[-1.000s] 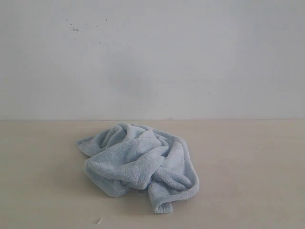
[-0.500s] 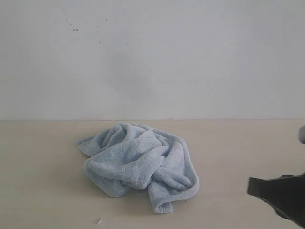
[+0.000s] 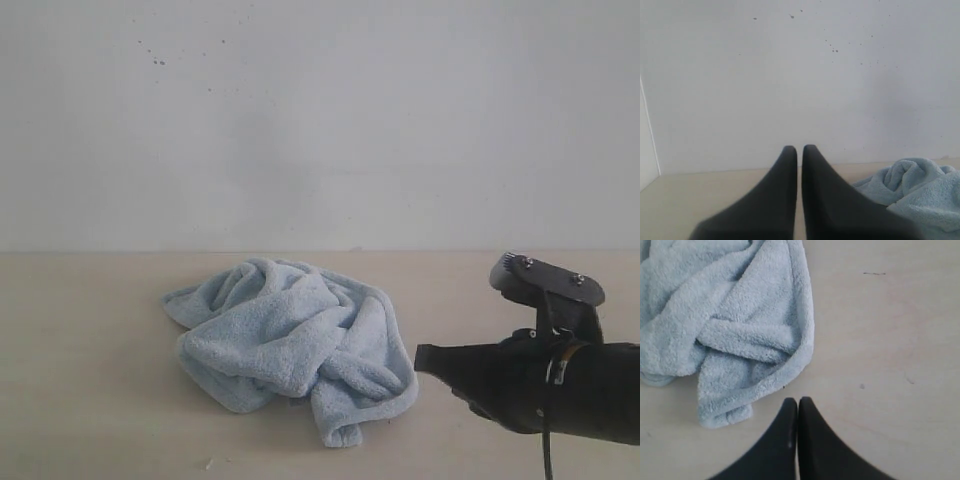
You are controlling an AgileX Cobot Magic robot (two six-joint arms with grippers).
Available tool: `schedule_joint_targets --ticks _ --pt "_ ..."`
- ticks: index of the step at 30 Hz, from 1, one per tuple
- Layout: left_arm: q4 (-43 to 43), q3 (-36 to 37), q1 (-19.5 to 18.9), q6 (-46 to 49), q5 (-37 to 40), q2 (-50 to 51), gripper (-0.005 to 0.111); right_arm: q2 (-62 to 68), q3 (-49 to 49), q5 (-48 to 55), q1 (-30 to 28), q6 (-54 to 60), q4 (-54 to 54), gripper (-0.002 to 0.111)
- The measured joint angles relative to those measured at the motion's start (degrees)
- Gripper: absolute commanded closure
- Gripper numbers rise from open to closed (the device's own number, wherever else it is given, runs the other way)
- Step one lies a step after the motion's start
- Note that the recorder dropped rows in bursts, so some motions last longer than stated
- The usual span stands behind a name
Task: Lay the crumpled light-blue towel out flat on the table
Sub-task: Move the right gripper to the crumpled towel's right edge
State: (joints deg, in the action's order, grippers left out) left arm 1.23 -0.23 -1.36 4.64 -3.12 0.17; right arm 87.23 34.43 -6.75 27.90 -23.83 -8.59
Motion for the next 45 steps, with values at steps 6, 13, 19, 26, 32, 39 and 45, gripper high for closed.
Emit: schedule_joint_targets --ticks 6,13,19,26,32,39,45 --pt "0.0 0.0 0.0 0.0 0.0 0.0 0.103 0.0 1.24 -0.34 5.21 -3.29 0.0 0.074" --pt "0.0 0.0 0.0 0.0 0.0 0.0 0.103 2.5 1.52 -4.25 11.25 -6.64 -1.4 0.053" --pt "0.0 0.0 0.0 0.0 0.0 0.0 0.103 9.4 1.52 -5.14 11.38 -15.78 -2.78 0.053" --pt "0.0 0.0 0.0 0.0 0.0 0.0 0.103 14.32 1.52 -13.42 11.38 -24.14 -2.29 0.053" --pt "0.0 0.0 0.0 0.0 0.0 0.0 0.103 17.03 3.85 -17.26 11.38 -26.58 -1.61 0.053" --pt "0.0 0.0 0.0 0.0 0.0 0.0 0.103 21.25 10.72 -12.4 11.38 -27.39 -0.61 0.053" --pt "0.0 0.0 0.0 0.0 0.0 0.0 0.103 24.29 14.01 -7.9 11.42 -27.39 -0.46 0.053"
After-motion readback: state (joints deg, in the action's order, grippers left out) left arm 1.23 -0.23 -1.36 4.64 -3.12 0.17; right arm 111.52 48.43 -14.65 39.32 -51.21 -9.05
